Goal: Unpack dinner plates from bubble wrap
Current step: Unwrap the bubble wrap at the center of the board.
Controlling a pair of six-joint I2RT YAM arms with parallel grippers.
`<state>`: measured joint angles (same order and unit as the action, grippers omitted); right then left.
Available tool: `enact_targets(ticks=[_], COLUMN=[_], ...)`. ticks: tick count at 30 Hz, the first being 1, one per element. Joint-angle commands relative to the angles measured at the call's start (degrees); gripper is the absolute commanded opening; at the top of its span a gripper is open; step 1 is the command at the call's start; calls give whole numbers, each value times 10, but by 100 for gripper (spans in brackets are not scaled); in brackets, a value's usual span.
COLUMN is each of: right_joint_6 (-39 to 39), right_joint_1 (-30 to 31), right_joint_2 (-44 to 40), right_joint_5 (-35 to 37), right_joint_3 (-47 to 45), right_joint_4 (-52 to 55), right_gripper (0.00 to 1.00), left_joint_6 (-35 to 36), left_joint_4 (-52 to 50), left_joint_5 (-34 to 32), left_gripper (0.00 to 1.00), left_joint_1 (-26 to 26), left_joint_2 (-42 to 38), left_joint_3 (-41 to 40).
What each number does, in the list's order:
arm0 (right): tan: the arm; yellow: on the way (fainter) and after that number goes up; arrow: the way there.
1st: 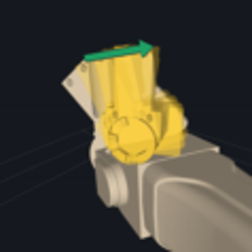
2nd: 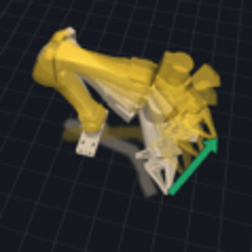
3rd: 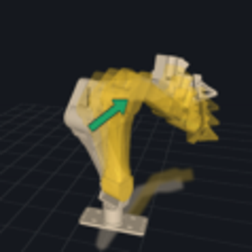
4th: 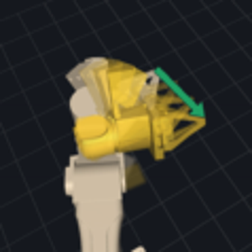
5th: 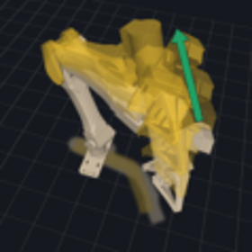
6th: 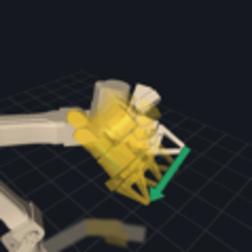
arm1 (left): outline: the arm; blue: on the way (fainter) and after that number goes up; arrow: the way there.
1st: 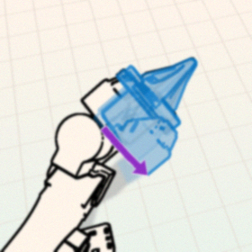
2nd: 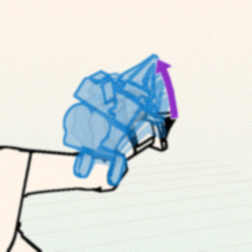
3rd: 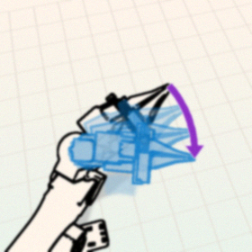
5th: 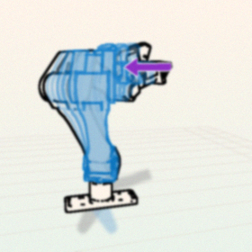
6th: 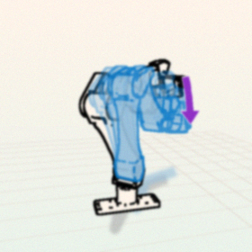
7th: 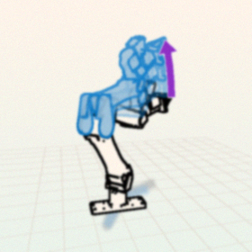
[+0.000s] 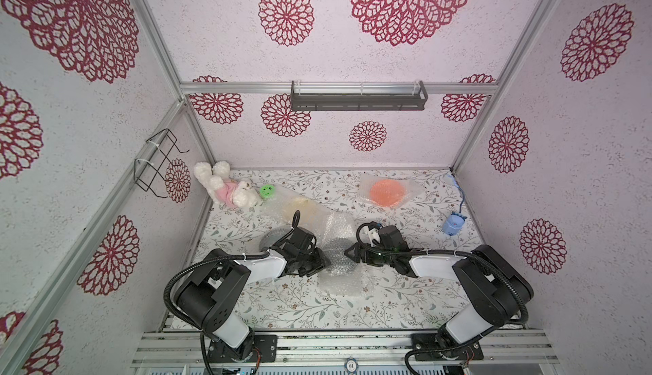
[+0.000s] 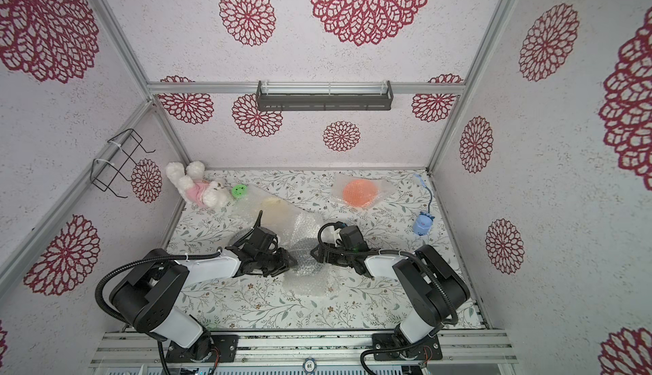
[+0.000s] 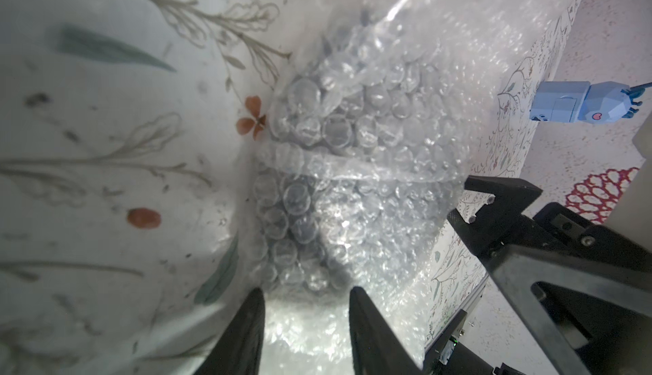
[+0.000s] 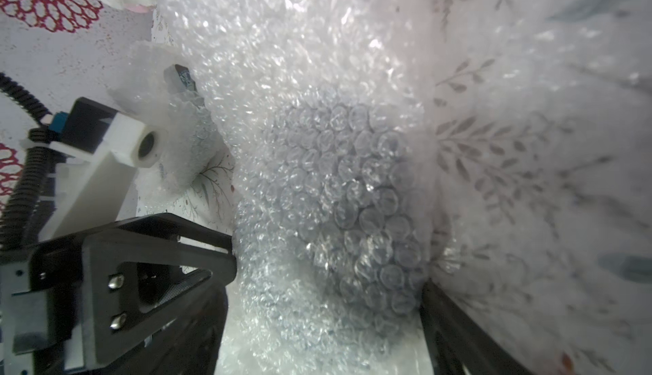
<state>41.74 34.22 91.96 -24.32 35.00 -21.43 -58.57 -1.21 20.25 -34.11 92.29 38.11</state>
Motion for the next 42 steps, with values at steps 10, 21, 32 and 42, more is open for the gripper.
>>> enact_targets(ticks=[10, 21, 32, 42], right_joint_6=[2, 5, 1, -12], right_joint_1=[-38, -38, -36, -36], right_joint_2=[-63, -34, -28, -55], right_joint_5=[-119, -146, -165, -149], right_joint_3=[5, -12, -27, -21], right_joint_4=[-11, -132, -179, -139], right_gripper=[84, 76, 49, 10], left_joint_6=[18, 19, 21, 20], left_joint_4=[-16, 32, 38, 23], left_joint_5=[-23, 8, 19, 71], left_gripper=[43, 42, 42, 43], left_joint_1=[2, 0, 1, 4], left_joint_2=[49, 54, 48, -37], left_joint_3=[-24, -30, -29, -9])
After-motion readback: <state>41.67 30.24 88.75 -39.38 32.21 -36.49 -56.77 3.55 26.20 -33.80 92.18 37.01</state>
